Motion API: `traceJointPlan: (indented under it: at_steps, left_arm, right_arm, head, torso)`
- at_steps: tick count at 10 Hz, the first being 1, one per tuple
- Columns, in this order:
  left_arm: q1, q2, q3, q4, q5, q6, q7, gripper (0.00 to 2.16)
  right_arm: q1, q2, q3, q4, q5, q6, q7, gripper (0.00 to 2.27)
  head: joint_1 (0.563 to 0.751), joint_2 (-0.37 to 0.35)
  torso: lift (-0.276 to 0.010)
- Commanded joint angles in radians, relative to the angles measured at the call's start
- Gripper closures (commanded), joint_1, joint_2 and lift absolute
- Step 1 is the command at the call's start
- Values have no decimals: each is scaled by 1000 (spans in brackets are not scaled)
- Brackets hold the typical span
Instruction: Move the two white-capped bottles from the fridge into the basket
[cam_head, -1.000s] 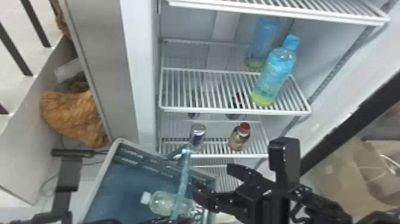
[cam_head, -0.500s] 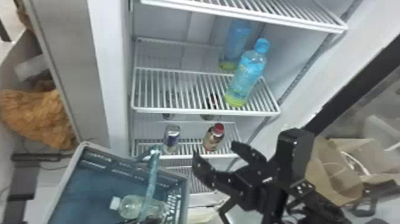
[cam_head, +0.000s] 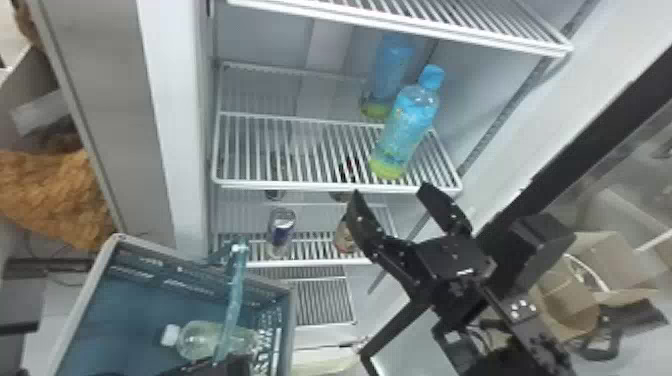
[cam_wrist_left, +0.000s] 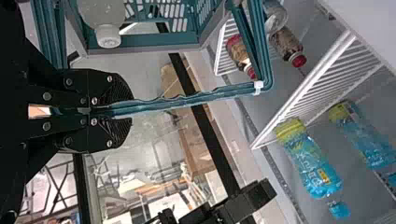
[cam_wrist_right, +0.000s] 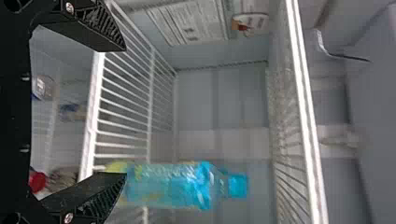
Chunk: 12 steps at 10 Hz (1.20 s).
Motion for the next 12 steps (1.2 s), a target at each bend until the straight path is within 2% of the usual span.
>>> traceJointPlan:
  at_steps: [1,5,12]
  left_arm:
    - [-2,-2,-3,2,-32,-17,1,1214]
    - [-2,-2,-9,10,-38,-10,5,1214]
    - [-2,2,-11,12,-26,-7,5,1214]
  right_arm:
    - [22,18,-17,62,7,-131,-7,87]
    - [59,32,-25,50,5,-143,-24,85]
    - [59,32,-23,52,7,-133,-25,85]
  head:
    - [695,-310]
    - [695,-350]
    - [695,-350]
  torso:
    - [0]
    - [0]
    - [0]
